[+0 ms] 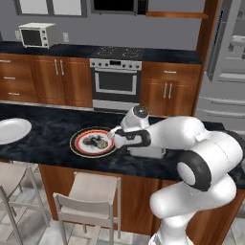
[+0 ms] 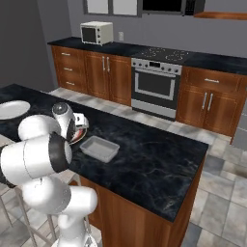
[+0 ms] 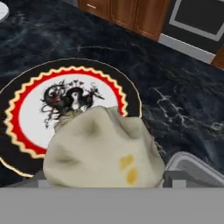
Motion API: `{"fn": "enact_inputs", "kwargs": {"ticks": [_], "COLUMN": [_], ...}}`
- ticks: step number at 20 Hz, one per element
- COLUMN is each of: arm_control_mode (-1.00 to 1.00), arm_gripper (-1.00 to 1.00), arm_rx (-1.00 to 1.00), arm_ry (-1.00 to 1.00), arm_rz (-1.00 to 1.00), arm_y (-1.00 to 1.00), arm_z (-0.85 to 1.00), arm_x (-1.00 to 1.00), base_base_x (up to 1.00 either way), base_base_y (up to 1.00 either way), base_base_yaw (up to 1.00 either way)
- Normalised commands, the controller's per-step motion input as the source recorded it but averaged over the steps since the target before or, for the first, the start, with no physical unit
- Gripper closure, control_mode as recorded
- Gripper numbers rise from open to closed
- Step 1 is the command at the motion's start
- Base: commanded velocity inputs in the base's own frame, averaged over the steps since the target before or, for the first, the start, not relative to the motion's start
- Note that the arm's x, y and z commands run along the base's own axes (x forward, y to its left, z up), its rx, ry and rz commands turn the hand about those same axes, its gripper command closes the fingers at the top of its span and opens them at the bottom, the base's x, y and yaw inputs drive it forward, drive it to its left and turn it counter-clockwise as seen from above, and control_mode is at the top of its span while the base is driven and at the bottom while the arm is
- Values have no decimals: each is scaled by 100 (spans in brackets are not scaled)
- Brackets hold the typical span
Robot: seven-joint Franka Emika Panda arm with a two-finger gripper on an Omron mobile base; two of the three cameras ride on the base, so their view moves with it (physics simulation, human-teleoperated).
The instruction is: Place two dumplings into each of the tupperware containers and then place the containers in the fridge.
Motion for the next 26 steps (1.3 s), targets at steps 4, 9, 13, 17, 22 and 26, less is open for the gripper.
{"fn": "enact_inputs", "kwargs": {"ticks": [4,9,13,17,22,26], "arm_control_mode": [-100,-100,-100,-100,-100,-100], "arm_gripper": [100,100,100,100,100,100], "arm_rx": [0,-3,-7,0,0,0], "arm_ry": [23,22,8,5,12,32], "arm_rz": [-1,-16,-33,-27,-10,0], "arm_y": [-86,-67,-24,-35,-17,-1], "arm_z": [100,58,-26,-21,-10,-23], "arm_x": [-86,-65,-9,14,38,52], "base_base_x": [0,0,0,0,0,0], "base_base_y": [0,0,0,0,0,0], "base_base_yaw": [0,0,0,0,0,0]}}
